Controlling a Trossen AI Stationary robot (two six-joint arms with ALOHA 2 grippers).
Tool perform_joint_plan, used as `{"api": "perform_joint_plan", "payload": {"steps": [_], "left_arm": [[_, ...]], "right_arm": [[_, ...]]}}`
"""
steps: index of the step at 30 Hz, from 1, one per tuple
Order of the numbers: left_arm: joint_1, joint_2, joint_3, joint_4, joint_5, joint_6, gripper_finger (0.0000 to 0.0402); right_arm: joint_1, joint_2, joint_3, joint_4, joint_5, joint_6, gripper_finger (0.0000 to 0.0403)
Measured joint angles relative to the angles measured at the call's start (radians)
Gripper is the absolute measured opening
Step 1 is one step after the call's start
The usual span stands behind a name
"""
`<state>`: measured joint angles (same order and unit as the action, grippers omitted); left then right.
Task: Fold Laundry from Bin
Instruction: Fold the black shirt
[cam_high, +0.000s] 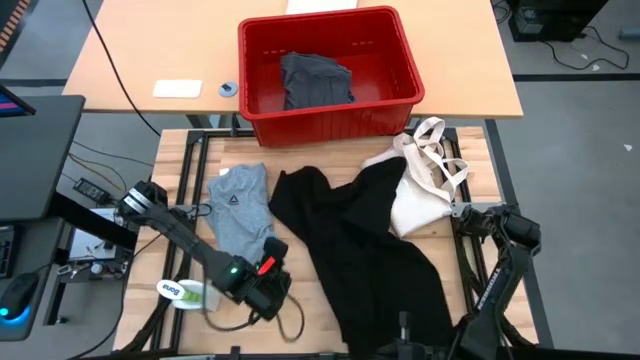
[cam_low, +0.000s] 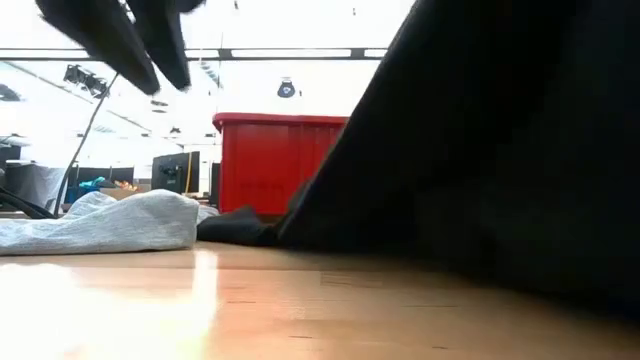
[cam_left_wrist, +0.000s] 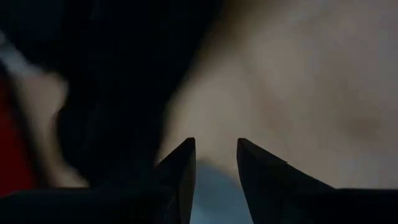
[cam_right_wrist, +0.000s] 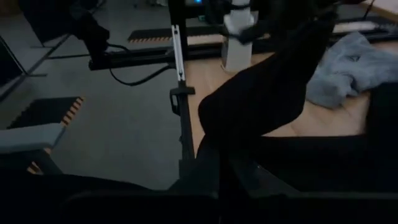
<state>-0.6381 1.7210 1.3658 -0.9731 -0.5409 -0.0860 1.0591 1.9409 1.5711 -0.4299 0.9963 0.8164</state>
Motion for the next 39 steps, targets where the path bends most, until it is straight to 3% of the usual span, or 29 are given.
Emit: {"api": "perform_joint_plan", "payload": {"steps": [4, 11, 14, 19, 24, 35, 39], "left_arm": [[0.076, 0.0, -0.146, 0.089, -0.143, 0.003, 0.0124], [0.251, 0.0, -0.329, 0.4, -0.129, 0.198, 0.0124], [0.318, 0.0, -0.345, 0.406, -0.123, 0.275, 0.0124], [0.418, 0.0, -0.359, 0.408, 0.019, 0.354, 0.0124], [0.459, 0.0, -0.362, 0.408, 0.096, 0.412, 0.0124], [0.481, 0.067, -0.36, 0.378, 0.103, 0.474, 0.0121], [0.478, 0.083, -0.358, 0.38, 0.082, 0.49, 0.008]], "right_arm": [[0.028, 0.001, 0.0, -0.053, 0.032, 0.08, 0.0008], [0.02, 0.001, 0.0, -0.156, 0.043, 0.16, 0.0008], [0.006, 0.001, 0.0, -0.162, 0.03, 0.161, 0.0008], [-0.001, 0.001, 0.0, -0.164, 0.019, 0.159, 0.0008], [-0.001, 0.003, 0.0, -0.164, 0.02, 0.16, 0.0008], [-0.002, 0.004, 0.0, -0.151, 0.031, 0.16, 0.0008], [-0.002, 0.004, 0.0, -0.147, 0.031, 0.159, 0.0008]]}}
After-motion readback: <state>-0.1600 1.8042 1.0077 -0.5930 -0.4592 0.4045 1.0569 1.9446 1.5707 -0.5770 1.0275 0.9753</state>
